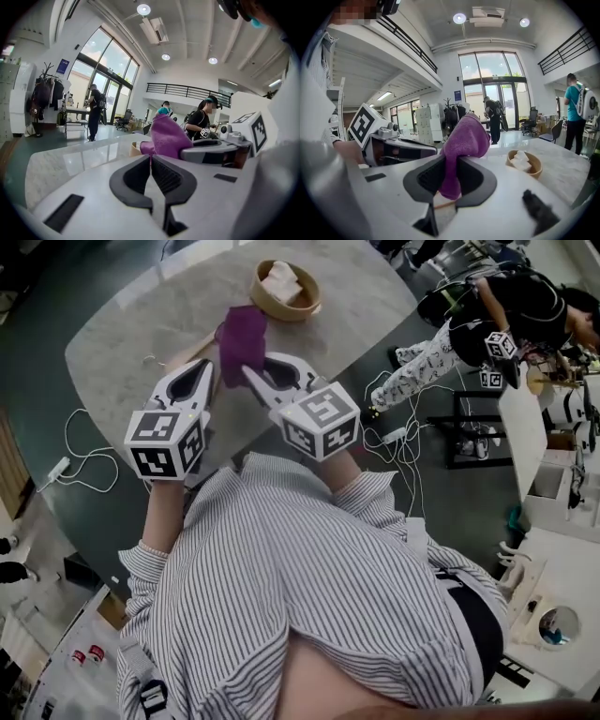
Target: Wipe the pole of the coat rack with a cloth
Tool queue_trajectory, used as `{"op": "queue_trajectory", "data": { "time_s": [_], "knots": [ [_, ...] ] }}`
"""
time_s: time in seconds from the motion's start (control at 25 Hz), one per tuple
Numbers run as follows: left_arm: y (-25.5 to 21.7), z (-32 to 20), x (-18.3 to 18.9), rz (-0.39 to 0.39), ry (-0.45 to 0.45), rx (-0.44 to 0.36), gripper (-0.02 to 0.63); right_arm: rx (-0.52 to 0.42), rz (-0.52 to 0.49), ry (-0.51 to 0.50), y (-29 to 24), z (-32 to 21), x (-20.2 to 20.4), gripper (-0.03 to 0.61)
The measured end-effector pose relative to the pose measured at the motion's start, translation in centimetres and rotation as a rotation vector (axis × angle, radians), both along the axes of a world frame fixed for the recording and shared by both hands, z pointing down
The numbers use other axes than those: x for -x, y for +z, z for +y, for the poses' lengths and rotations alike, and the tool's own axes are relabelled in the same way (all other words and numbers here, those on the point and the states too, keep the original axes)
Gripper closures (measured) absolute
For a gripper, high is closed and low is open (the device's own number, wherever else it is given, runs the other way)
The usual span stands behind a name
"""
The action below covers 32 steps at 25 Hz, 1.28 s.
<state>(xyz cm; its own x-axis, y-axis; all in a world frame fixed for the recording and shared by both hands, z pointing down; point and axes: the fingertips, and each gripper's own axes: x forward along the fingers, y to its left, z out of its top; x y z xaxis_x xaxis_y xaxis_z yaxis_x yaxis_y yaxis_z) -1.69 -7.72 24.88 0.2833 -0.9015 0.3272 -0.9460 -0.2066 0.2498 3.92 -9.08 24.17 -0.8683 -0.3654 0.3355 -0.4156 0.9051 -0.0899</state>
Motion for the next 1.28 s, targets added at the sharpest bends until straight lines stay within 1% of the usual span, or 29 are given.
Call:
{"op": "queue_trajectory", "data": {
  "time_s": [0.36,0.52,0.76,0.96,1.28],
  "knots": [
    [0.7,-0.5,-0.5,0.004,-0.041,0.01,0.592,0.001,-0.015,-0.012,0.2,-0.4,-0.5,0.512],
    [0.6,-0.2,-0.5,-0.003,-0.042,0.017,0.594,-0.008,-0.007,-0.017,0.1,-0.1,-0.5,0.512],
    [0.8,-1.8,-0.9,0.0,-0.041,0.036,0.594,0.004,0.005,-0.029,0.0,-1.5,-0.7,0.512],
    [1.3,-1.1,-0.9,-0.002,-0.039,0.041,0.594,0.004,0.013,-0.042,0.4,-0.7,-0.5,0.512],
    [2.1,-1.7,-1.3,-0.01,-0.04,0.051,0.594,0.003,0.013,-0.047,1.1,-1.5,-0.8,0.512]
  ]
}}
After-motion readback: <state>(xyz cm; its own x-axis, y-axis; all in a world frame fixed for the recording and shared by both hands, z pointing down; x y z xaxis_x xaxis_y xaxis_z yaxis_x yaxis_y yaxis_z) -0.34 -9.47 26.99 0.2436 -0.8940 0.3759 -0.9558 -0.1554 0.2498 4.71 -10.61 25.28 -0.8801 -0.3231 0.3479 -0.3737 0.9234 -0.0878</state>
